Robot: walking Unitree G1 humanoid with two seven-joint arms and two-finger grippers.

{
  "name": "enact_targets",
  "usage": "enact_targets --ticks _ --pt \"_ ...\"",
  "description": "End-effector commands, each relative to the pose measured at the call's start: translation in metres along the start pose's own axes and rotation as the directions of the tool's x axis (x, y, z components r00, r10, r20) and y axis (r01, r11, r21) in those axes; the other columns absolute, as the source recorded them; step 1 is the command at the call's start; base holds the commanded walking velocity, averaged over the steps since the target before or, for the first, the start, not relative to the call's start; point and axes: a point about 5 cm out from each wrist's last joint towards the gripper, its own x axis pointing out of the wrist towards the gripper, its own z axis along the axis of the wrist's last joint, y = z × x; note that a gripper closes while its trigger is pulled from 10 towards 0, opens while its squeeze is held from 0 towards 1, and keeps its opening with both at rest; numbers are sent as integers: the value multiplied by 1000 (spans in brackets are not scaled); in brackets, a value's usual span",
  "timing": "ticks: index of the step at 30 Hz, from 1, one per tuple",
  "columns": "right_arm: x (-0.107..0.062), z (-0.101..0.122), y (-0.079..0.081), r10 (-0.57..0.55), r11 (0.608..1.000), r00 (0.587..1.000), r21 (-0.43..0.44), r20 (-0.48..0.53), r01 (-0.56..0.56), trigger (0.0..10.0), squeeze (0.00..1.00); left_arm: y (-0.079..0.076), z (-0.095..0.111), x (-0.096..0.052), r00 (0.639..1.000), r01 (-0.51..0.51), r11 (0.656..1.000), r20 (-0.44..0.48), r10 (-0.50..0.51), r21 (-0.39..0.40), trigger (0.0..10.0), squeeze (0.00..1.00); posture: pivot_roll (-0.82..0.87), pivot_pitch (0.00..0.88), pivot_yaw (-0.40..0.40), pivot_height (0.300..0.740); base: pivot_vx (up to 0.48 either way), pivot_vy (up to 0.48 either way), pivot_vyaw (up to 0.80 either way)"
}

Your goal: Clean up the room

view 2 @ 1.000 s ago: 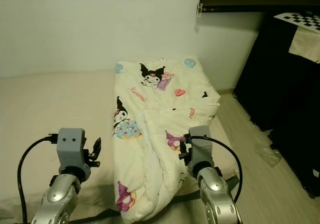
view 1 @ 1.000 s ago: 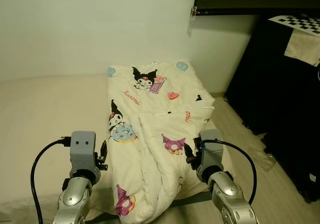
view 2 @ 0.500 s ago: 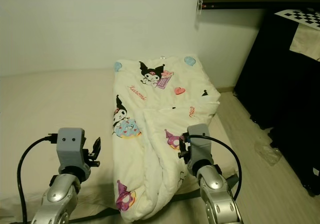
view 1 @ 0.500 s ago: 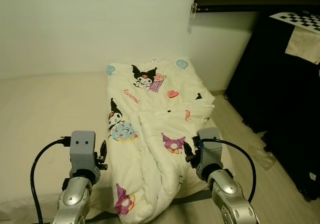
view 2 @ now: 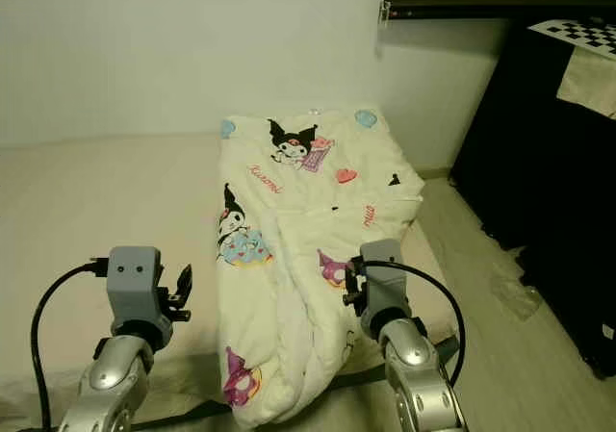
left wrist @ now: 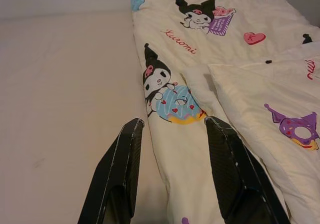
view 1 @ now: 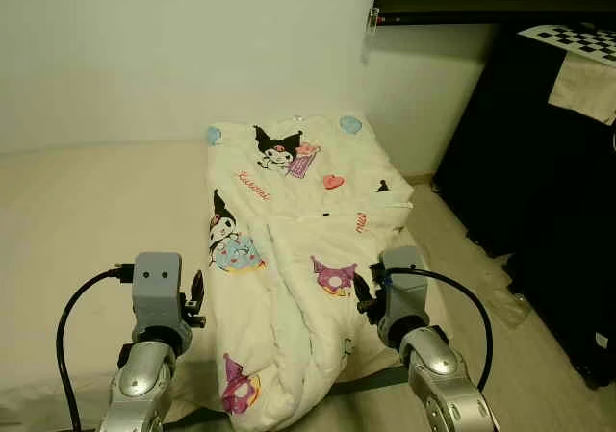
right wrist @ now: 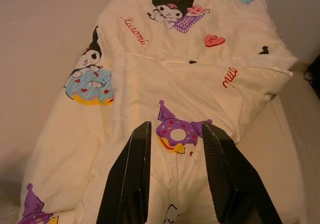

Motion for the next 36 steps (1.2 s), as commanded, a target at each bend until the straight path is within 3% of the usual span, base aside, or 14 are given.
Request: enact_targets --ticks 1,36 --pt "0 -2 2 13 1000 1000 -14 -1 -13 10000 0 2 -5 0 1000 -7 1000 -28 7 8 10000 0 -72 109 -32 740 0 0 0" --pt "2 -2 3 15 1000 1000 -24 2 -15 10000 0 0 -7 1 998 17 1000 -59 -16 21 10000 0 -67 119 -23 740 0 0 797"
